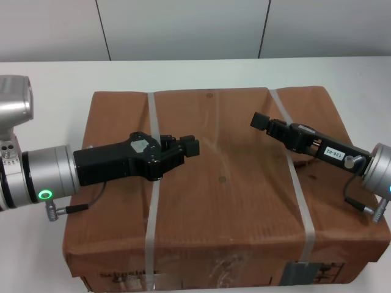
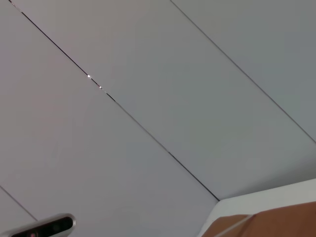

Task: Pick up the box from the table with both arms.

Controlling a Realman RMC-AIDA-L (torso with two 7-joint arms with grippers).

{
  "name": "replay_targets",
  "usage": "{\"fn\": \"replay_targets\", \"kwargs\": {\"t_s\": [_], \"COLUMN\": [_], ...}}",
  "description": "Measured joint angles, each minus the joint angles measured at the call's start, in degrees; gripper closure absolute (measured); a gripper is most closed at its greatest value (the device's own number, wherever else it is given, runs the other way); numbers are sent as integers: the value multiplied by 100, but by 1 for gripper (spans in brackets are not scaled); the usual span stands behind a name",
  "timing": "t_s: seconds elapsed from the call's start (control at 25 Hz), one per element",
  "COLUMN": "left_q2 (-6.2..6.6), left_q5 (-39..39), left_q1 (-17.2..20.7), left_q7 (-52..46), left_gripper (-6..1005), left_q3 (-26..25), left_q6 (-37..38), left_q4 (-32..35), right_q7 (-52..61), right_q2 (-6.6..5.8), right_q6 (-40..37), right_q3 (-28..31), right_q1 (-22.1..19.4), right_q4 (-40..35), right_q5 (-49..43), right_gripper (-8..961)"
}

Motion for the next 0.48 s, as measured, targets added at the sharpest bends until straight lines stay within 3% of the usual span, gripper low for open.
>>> {"fn": "replay_targets", "kwargs": {"t_s": [0.48], "left_q2": [-8], "left_q5": [0], "left_q1": [0], "left_q7": [58], "left_gripper": [870], "left_q3": [0], "left_q6": [-9], "left_q4": [-29], "right_q7": [-22], "right_q2": [0], "right_q6": [14], "right_q3": [-8], "right_q1": [-7], "right_q4": [0], "right_q5": [0], "right_gripper": [921]}}
